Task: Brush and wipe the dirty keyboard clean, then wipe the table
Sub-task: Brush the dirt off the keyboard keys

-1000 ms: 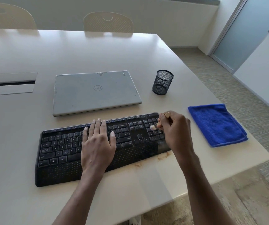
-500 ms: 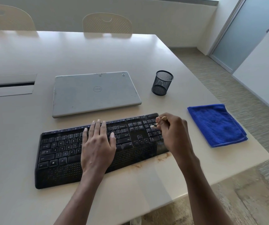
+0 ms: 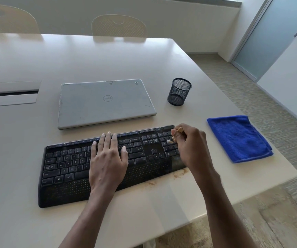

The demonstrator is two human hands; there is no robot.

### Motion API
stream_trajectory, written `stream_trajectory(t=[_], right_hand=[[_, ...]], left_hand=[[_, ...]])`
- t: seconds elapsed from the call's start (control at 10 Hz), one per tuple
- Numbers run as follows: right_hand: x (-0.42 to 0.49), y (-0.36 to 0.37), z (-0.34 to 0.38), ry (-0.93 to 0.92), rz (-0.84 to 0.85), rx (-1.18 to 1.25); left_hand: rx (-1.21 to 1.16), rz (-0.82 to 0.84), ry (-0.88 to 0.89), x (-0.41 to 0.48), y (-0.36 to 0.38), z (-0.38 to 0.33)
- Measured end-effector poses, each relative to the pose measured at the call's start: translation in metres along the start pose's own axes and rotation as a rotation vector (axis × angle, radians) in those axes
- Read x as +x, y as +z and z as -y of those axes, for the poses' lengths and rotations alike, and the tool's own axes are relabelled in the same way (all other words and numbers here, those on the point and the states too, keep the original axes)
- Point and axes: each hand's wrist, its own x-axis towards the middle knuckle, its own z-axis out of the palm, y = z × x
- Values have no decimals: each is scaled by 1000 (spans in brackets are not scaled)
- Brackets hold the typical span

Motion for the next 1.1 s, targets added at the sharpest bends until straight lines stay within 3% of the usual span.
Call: stream_trajectory(t=[1.1], right_hand=[[9,-12,-15,82,-7,-63]], left_hand=[[2,5,-8,0,0,-2]])
